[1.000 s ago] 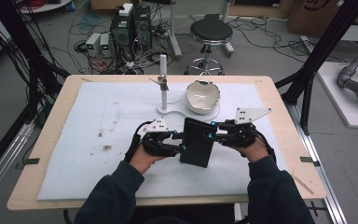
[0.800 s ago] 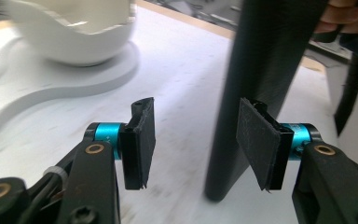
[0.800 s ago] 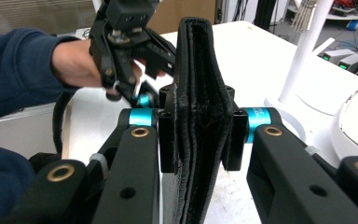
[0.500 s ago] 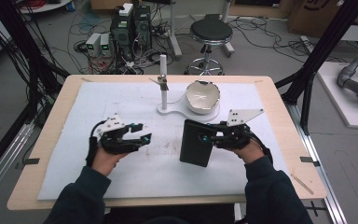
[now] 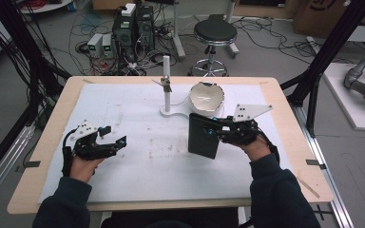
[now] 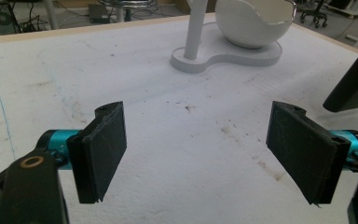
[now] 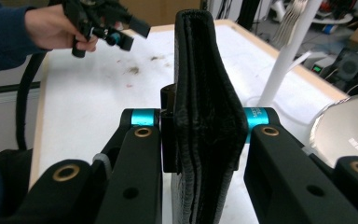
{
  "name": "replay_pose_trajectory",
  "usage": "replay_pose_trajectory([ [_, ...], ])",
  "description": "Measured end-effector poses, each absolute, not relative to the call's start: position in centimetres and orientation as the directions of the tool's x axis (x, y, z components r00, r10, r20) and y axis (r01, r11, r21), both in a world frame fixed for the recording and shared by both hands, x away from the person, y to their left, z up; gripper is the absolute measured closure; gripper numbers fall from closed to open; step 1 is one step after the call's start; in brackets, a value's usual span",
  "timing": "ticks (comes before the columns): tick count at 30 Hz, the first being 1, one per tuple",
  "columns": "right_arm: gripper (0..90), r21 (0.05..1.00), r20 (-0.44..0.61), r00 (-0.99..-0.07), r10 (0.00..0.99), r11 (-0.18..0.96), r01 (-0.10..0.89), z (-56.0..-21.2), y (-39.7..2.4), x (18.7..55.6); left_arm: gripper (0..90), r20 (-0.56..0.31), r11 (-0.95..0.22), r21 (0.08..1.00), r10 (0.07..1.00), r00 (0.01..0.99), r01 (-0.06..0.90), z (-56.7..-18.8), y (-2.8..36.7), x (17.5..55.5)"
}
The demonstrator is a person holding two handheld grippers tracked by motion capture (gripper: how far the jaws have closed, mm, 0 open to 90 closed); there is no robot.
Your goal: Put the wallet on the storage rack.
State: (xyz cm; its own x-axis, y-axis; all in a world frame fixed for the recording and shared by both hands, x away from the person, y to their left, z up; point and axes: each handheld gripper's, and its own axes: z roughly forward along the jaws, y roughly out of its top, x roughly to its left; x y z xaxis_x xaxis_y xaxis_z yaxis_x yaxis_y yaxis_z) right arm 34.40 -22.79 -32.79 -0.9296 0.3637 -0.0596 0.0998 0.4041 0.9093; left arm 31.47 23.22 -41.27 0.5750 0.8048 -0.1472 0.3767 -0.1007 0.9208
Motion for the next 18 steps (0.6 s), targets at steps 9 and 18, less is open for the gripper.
replay_pose_trajectory([
  [9, 75.6, 0.902, -0.183, -0.916, 0.357, 0.431, -0.012, -28.4, -22.1, 36.7, 21.4, -0.137, -0.087, 0.928, 0.825, 0.548, 0.362, -41.9, 23.6, 31.5],
  [18, 75.5, 0.915, -0.225, -0.902, 0.368, 0.397, -0.066, -24.8, -22.0, 39.8, 21.7, -0.150, -0.056, 0.932, 0.839, 0.523, 0.357, -42.1, 24.4, 31.5],
])
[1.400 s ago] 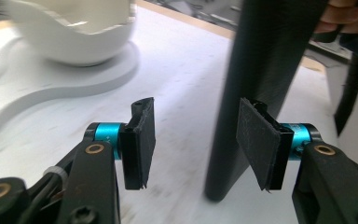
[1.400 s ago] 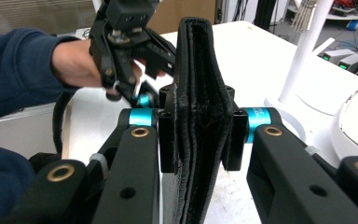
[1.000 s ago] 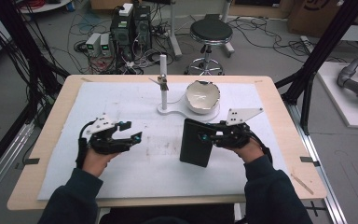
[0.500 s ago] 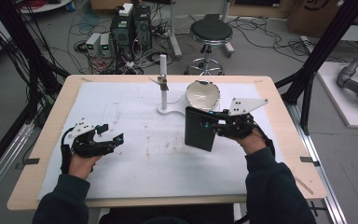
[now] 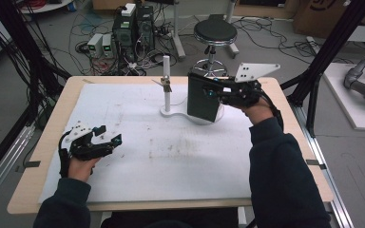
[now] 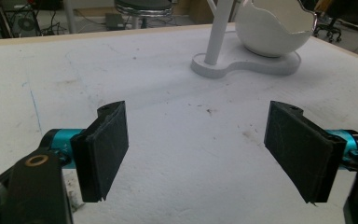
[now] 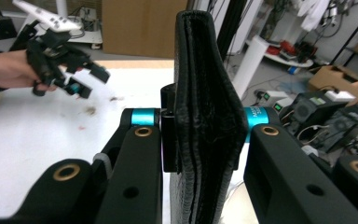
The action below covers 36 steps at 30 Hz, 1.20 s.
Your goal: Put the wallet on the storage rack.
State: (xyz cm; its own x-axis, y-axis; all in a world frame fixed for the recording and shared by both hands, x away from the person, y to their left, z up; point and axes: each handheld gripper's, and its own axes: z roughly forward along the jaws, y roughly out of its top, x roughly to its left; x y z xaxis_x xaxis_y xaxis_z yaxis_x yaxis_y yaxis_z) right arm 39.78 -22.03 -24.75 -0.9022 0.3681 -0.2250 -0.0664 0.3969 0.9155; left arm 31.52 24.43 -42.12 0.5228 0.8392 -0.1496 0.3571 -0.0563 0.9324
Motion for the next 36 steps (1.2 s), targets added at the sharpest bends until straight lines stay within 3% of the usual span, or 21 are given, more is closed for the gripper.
replay_pose_trajectory([
  [6, 75.5, 0.902, -0.280, -0.880, 0.384, 0.418, -0.105, -23.9, -22.0, 41.8, 21.7, -0.152, -0.058, 0.931, 0.835, 0.528, 0.360, -42.2, 24.3, 31.5],
  [19, 75.6, 0.882, -0.320, -0.836, 0.446, 0.463, -0.091, -26.0, -22.5, 45.6, 22.1, -0.167, -0.053, 0.925, 0.834, 0.526, 0.377, -42.4, 24.3, 31.6],
  [27, 75.5, 0.863, -0.347, -0.854, 0.388, 0.489, -0.129, -28.0, -21.7, 47.8, 22.4, -0.162, -0.064, 0.922, 0.833, 0.530, 0.382, -42.6, 24.0, 31.6],
  [36, 75.3, 0.843, -0.323, -0.862, 0.390, 0.533, -0.075, -31.0, -22.1, 48.3, 22.6, -0.168, -0.054, 0.919, 0.844, 0.510, 0.391, -42.6, 24.4, 31.4],
])
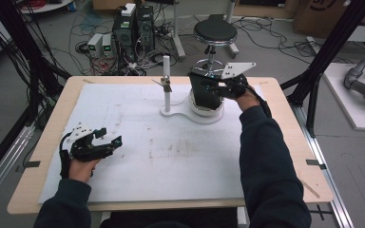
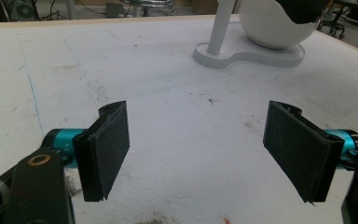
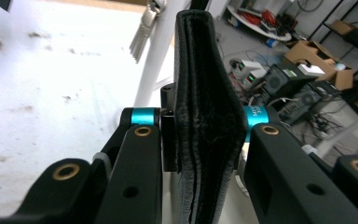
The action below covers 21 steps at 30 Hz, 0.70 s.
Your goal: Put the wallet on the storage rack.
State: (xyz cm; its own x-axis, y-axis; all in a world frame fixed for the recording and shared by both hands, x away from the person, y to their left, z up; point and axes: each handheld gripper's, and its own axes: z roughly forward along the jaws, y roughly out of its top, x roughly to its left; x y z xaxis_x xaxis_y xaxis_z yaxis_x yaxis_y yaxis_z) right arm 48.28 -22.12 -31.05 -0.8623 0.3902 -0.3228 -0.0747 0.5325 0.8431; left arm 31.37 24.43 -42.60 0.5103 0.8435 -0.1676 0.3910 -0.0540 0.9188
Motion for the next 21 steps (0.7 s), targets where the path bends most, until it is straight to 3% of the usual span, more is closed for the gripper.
replay_pose_trajectory([
  [4, 72.1, 0.858, -0.269, -0.890, 0.369, 0.511, -0.047, -31.7, -22.3, 47.5, 22.6, -0.169, -0.054, 0.918, 0.843, 0.511, 0.393, -42.6, 24.4, 31.3],
  [11, 63.1, 0.798, -0.256, -0.908, 0.332, 0.602, -0.005, -32.0, -22.0, 46.0, 22.7, -0.166, -0.058, 0.920, 0.840, 0.517, 0.389, -42.5, 24.2, 31.3],
  [17, 52.7, 0.808, -0.235, -0.890, 0.391, 0.587, 0.045, -32.8, -22.5, 44.9, 22.8, -0.169, -0.058, 0.918, 0.838, 0.519, 0.393, -42.5, 24.3, 31.3],
  [21, 49.9, 0.794, -0.200, -0.903, 0.381, 0.603, 0.078, -32.8, -22.5, 44.4, 22.9, -0.173, -0.054, 0.918, 0.837, 0.519, 0.393, -42.4, 24.1, 31.4],
])
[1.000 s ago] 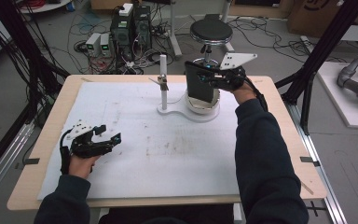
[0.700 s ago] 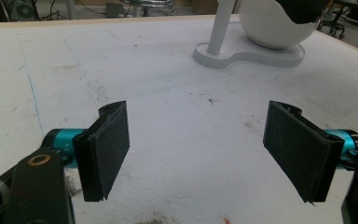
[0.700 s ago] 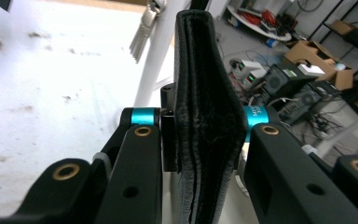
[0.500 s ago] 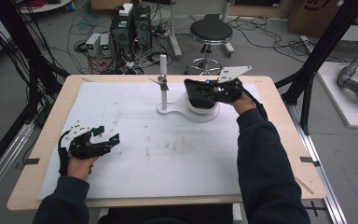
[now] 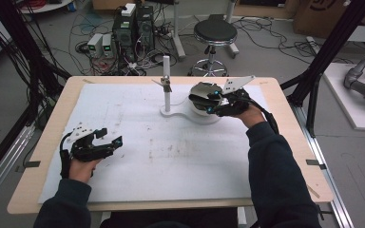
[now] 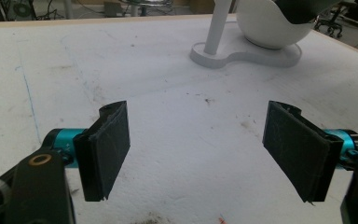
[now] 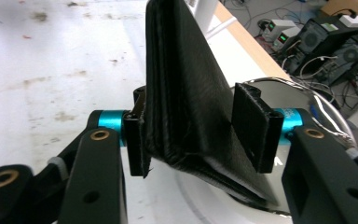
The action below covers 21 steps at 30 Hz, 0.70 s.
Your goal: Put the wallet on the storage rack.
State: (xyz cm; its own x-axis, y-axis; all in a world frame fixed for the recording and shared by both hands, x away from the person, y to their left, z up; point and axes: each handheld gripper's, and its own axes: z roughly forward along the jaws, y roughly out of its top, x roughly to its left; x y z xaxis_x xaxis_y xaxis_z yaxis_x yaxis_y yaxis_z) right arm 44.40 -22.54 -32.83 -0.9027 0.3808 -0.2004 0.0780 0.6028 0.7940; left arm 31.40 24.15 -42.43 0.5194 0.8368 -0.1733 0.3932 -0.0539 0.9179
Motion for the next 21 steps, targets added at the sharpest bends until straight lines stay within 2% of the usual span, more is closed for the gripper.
replay_pose_trajectory([
  [6, 45.9, 0.774, -0.207, -0.904, 0.374, 0.627, 0.083, -32.4, -21.8, 43.3, 23.1, -0.164, -0.063, 0.919, 0.835, 0.525, 0.388, -42.2, 24.0, 31.3],
  [8, 47.8, 0.776, -0.236, -0.894, 0.381, 0.627, 0.062, -32.8, -21.8, 42.7, 23.1, -0.165, -0.061, 0.921, 0.834, 0.527, 0.385, -42.1, 24.0, 31.2],
  [16, 51.6, 0.808, -0.169, -0.892, 0.420, 0.578, 0.118, -34.8, -23.5, 41.8, 23.2, -0.168, -0.065, 0.918, 0.829, 0.533, 0.391, -42.2, 23.7, 31.3],
  [21, 52.0, 0.801, -0.178, -0.894, 0.412, 0.588, 0.111, -35.3, -23.7, 41.7, 23.2, -0.164, -0.070, 0.918, 0.829, 0.534, 0.391, -42.1, 23.6, 31.4],
])
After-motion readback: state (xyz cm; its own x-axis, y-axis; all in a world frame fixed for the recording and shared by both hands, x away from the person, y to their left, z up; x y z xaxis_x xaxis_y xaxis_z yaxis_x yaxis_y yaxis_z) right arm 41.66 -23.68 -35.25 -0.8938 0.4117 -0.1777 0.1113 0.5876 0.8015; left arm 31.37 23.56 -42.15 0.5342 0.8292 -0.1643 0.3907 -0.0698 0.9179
